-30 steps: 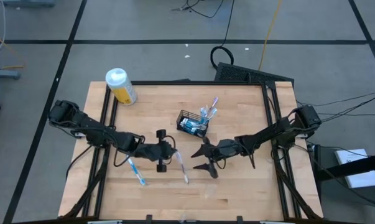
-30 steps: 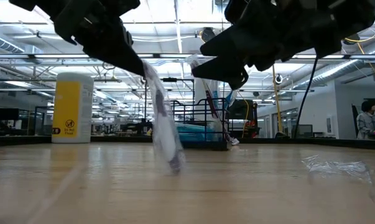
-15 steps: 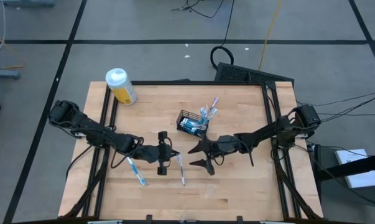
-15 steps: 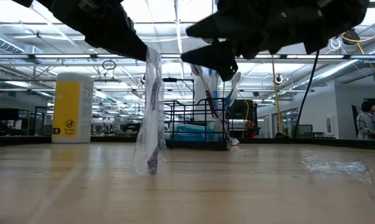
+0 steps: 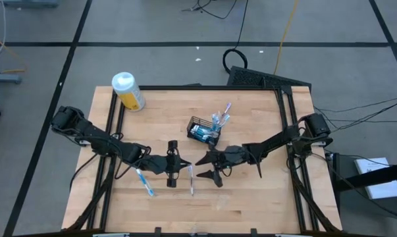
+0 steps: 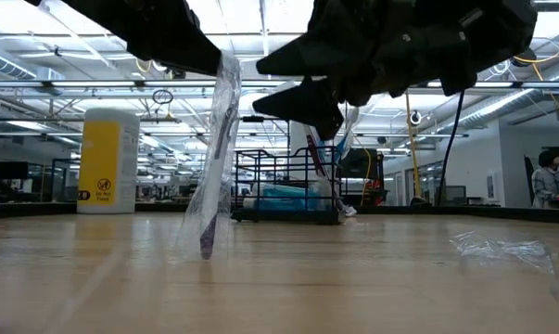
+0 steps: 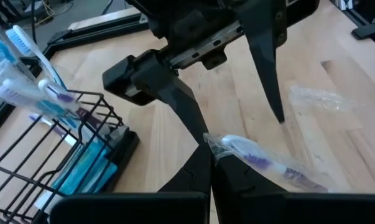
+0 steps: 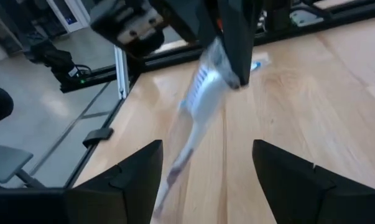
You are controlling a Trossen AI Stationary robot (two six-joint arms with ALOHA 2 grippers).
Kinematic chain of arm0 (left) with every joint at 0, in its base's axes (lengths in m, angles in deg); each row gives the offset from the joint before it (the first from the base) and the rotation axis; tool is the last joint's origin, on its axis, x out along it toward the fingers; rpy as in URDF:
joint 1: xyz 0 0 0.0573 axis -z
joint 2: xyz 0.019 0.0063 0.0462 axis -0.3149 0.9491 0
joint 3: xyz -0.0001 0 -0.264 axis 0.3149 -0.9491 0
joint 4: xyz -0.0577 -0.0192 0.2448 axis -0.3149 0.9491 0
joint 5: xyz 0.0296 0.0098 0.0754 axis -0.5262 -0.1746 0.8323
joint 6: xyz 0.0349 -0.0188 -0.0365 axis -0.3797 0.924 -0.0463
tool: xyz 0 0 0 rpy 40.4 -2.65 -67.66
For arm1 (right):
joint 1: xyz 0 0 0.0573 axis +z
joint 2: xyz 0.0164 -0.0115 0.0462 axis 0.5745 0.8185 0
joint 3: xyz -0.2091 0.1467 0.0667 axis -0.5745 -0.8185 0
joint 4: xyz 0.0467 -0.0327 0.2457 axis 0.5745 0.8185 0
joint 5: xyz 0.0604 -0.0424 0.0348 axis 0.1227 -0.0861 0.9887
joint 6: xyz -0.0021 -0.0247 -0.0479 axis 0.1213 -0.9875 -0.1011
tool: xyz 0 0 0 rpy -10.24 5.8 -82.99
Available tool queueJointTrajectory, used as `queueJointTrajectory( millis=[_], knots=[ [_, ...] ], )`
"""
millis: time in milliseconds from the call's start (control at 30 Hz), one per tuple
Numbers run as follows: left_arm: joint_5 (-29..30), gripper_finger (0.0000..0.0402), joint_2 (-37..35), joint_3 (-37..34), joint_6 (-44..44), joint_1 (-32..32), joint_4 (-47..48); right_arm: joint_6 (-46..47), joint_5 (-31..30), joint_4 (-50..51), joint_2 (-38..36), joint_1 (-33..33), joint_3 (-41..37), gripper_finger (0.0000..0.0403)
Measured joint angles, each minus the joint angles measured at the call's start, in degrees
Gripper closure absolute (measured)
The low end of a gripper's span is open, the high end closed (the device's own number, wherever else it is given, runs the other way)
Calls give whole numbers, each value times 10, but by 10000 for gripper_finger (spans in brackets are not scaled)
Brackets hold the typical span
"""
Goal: Pick & Place toothbrushing station
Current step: Put the purple toothbrush into the wire organizer
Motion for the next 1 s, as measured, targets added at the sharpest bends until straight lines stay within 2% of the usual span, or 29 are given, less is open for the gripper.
queueJointTrajectory(
  millis=[333,667,1000],
  knots=[
    [3,402,0,0,-6,7,-14,-12,16,23,0,1,41,161],
    [13,402,0,0,-22,7,-31,-8,11,20,0,2,44,161],
    [16,402,8,0,-44,7,-64,-9,9,6,0,2,44,185]
  ],
)
